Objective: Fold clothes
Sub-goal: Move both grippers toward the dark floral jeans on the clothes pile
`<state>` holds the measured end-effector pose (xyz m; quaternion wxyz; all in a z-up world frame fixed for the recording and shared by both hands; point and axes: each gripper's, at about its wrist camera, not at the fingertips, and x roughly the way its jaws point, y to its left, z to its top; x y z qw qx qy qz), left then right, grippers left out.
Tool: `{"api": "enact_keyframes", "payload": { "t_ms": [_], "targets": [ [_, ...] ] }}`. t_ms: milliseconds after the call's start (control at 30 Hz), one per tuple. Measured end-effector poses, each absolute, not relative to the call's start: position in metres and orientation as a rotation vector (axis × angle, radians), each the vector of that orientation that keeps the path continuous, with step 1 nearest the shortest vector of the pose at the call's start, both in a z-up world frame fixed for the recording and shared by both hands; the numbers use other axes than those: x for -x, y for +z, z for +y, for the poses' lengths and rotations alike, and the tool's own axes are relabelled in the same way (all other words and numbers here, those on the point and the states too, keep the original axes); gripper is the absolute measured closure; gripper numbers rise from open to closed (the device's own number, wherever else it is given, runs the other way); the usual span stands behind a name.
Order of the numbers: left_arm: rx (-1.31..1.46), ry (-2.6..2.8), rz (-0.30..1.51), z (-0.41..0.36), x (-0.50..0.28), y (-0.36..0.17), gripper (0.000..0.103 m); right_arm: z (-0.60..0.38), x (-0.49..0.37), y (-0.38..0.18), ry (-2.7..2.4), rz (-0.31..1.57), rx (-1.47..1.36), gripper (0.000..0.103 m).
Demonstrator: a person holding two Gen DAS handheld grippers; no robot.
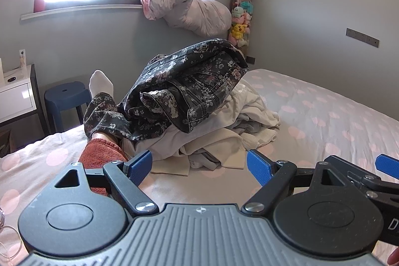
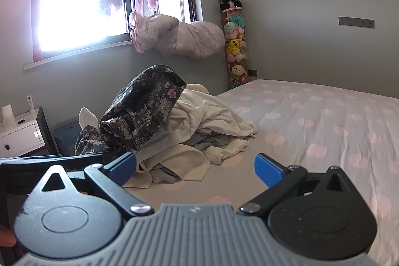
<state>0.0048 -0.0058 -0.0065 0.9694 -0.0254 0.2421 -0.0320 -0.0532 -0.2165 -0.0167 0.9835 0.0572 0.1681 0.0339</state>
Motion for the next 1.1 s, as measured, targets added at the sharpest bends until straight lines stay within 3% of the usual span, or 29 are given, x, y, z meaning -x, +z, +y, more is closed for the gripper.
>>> {"api": "enact_keyframes", "payload": {
  "t_ms": [1100],
  "targets": [
    [0.027, -0.03, 0.524, -0.011, -0.032, -0.016, 0.02, -0.217, 0.026, -0.025, 0.099, 0.367, -0.108, 0.001]
  ]
}}
